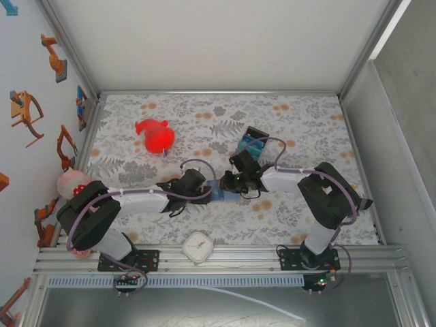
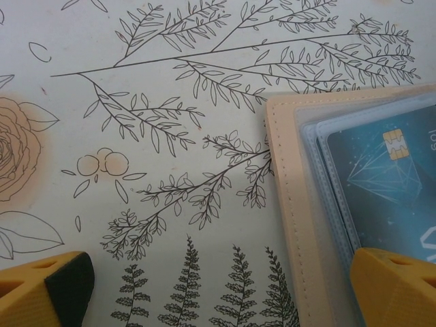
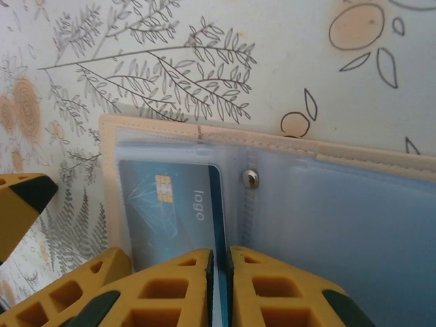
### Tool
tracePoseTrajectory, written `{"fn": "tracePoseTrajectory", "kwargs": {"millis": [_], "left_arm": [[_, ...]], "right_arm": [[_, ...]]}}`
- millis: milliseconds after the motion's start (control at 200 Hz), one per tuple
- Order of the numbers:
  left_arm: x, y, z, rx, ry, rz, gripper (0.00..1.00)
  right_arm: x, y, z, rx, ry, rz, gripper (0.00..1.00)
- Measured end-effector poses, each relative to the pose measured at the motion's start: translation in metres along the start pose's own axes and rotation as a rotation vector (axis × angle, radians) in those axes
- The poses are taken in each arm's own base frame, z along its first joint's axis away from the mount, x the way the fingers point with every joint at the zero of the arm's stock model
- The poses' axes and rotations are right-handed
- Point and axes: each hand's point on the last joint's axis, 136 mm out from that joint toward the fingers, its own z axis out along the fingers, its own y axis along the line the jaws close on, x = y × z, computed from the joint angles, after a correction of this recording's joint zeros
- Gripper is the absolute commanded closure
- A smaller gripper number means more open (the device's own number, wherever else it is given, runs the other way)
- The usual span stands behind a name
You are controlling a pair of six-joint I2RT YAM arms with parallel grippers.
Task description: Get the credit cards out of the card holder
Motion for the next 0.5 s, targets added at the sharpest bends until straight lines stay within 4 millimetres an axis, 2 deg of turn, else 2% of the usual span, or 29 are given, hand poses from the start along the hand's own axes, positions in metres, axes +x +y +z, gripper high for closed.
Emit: {"fn": "tracePoseTrajectory", "kwargs": {"millis": [501], "left_arm": [[0.0002,0.0003,0.0007,-0.009,0.009,0.003,0.03]], "right_arm": [[0.0003,-0.0008,0.0026,-0.042,0.002,0.009,0.87]]}}
